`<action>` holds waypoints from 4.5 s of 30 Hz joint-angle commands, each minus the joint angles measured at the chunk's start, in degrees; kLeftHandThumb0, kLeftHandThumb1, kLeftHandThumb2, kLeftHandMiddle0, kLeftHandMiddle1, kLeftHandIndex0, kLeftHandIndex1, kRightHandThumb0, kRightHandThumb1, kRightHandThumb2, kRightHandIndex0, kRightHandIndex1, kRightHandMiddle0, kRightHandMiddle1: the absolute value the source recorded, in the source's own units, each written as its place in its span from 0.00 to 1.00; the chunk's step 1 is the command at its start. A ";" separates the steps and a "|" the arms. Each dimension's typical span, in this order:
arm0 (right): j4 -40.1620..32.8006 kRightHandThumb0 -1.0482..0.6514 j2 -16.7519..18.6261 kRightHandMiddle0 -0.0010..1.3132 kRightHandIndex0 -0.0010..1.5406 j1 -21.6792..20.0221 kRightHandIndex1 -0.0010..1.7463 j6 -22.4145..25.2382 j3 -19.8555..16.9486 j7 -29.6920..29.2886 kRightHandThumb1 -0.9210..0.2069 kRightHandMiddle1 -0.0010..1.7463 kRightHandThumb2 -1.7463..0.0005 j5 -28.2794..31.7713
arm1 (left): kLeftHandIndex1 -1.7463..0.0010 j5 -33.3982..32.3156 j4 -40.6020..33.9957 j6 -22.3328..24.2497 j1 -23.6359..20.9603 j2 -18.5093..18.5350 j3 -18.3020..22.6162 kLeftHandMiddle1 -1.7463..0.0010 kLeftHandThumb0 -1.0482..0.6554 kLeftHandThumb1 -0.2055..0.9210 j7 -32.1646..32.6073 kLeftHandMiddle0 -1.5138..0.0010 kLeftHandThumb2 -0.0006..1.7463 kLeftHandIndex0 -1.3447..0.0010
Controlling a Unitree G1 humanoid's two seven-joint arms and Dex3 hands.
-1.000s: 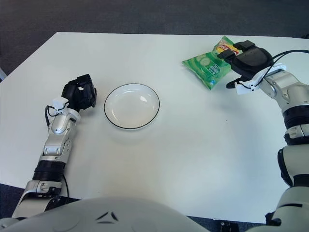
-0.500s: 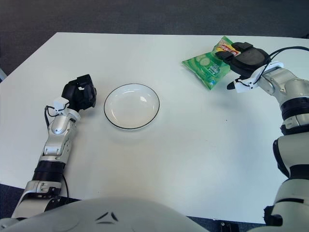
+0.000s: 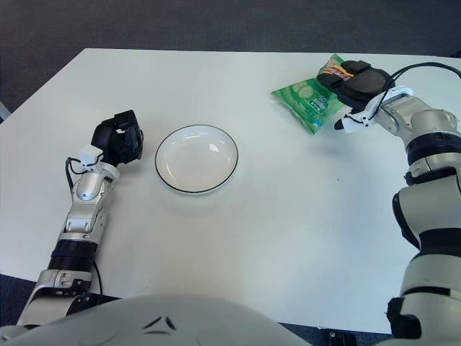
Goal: Put the snack into the plate.
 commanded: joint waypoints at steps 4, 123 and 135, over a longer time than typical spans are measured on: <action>2.12 0.01 1.15 0.01 0.00 -3.91 0.00 0.61 0.79 0.30 0.02 0.00 0.91 0.84 | 0.00 0.50 7.53 -1.16 9.88 -3.21 -0.96 0.00 0.35 0.85 0.77 0.11 0.53 0.24; -34.61 0.19 0.64 0.00 0.12 19.50 0.42 -2.21 -16.66 32.61 0.00 0.48 0.68 35.68 | 0.00 2.82 16.13 -14.50 7.28 -2.18 -1.10 0.00 0.32 0.81 1.38 0.06 0.54 0.13; -47.11 0.20 1.63 0.00 0.14 25.73 0.43 9.93 -22.72 42.11 0.01 0.53 0.70 43.64 | 0.00 3.16 16.04 -13.92 7.31 -2.47 -0.91 0.00 0.32 0.80 1.93 0.07 0.54 0.16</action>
